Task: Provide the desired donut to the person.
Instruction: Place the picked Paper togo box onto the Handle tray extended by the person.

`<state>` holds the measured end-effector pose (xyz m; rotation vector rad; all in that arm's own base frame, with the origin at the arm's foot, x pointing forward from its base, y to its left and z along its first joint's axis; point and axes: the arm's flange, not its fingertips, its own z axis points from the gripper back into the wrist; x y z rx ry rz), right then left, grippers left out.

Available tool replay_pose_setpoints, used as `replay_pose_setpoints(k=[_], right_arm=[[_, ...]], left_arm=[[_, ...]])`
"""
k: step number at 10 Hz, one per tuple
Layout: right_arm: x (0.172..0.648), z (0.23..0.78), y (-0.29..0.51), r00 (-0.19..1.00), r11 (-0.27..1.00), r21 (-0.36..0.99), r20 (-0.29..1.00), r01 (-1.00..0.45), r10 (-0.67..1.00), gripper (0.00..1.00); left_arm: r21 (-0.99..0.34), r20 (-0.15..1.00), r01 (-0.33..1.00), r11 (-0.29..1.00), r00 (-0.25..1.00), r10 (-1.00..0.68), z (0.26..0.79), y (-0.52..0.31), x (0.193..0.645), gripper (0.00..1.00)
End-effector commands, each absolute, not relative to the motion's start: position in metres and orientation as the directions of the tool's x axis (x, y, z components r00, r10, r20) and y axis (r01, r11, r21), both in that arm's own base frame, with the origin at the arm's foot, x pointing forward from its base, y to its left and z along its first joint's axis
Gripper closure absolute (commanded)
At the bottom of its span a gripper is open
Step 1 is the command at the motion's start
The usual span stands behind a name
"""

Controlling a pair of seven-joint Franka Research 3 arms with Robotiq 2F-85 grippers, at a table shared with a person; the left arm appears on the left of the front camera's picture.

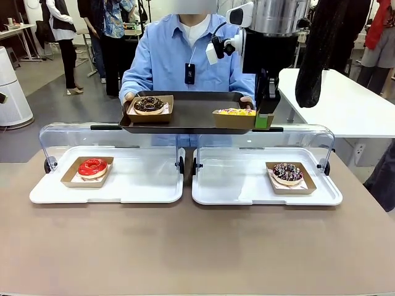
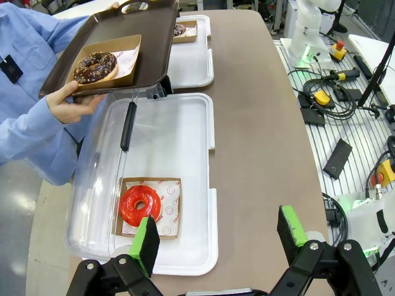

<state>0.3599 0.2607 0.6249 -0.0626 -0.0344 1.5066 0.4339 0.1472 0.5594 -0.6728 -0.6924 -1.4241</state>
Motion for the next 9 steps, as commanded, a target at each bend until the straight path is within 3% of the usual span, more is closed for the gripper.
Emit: replay_pose_setpoints(k=[1, 4, 9], right_arm=[[0.36, 0.649, 0.263, 0.04, 0.039, -0.121, -0.007, -0.992, 0.999, 0.98], [0.405, 0.673, 0.269, 0.044, 0.043, -0.1, -0.014, -0.994, 0.999, 0.98], [0.511, 0.674, 0.289, -0.091, -0.094, -0.084, -0.043, -0.992, 0.995, 0.98]], left_arm=[[0.001, 0.776, 0.999, 0.047, 0.029, -0.63, 0.561, 0.147, 0.433, 0.0], [0.001, 0.776, 0.999, 0.047, 0.029, -0.63, 0.561, 0.147, 0.433, 0.0], [0.001, 0.776, 0.999, 0.047, 0.029, -0.63, 0.561, 0.147, 0.433, 0.0]])
